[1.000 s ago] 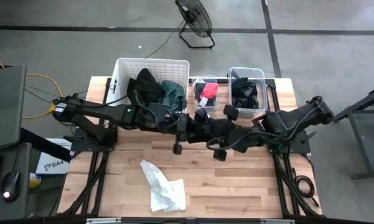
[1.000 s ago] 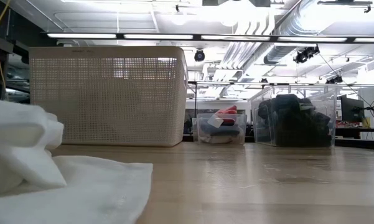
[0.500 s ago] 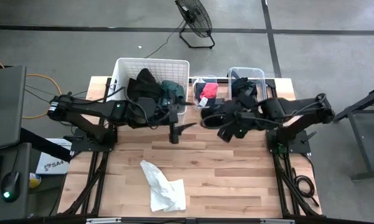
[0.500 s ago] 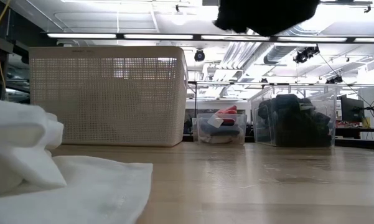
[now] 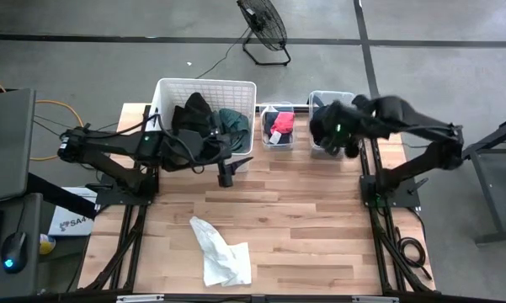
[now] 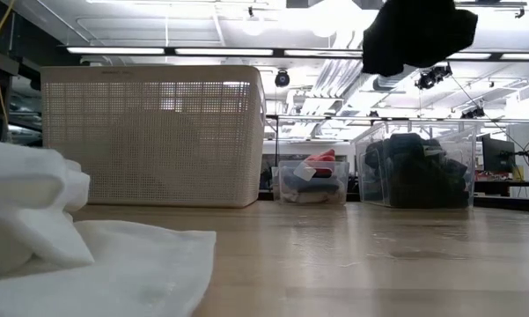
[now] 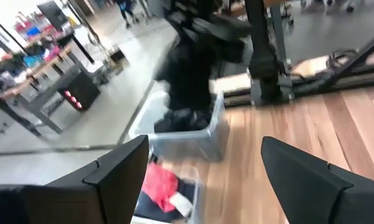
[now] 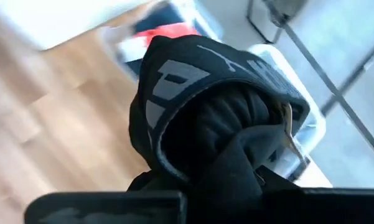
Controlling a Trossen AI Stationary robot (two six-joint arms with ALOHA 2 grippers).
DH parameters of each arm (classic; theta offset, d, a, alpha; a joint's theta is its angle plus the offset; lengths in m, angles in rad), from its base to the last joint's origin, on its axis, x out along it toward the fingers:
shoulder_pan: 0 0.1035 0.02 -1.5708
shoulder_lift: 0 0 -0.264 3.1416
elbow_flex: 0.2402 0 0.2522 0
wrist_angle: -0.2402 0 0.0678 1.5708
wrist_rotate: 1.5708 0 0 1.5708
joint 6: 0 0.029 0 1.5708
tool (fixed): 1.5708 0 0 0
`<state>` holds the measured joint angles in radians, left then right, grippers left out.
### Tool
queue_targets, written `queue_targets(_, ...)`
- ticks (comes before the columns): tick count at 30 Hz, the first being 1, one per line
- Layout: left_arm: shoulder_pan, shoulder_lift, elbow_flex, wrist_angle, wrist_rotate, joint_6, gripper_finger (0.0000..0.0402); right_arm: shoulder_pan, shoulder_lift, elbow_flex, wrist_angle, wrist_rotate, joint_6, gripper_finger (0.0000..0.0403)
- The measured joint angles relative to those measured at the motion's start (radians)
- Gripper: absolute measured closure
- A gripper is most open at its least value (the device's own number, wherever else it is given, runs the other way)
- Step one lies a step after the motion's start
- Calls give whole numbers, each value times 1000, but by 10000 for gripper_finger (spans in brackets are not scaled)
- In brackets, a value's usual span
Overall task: Pick & Place Cloths
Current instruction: Put the black boxer short into the right transparent bin
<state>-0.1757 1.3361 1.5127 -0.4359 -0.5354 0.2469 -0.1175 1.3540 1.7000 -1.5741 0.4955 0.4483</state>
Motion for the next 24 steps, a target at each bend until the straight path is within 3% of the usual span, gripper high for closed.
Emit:
queue_targets(5, 0, 2, -1, -33, 0, -53, 96, -193, -33, 0, 3, -16, -152, 369)
queue_targets(12, 0, 4, -1, -43, 1, -122, 96, -447, -13, 0, 2, -160, -402, 370)
queue_targets(20, -1, 4, -1, -42, 2, -179, 96, -610, 95, 0, 3, -226, -712, 370)
queue_targets(24, -1, 4, -1, -41, 2, -201, 96, -652, 174, 0, 3, -241, -769, 370)
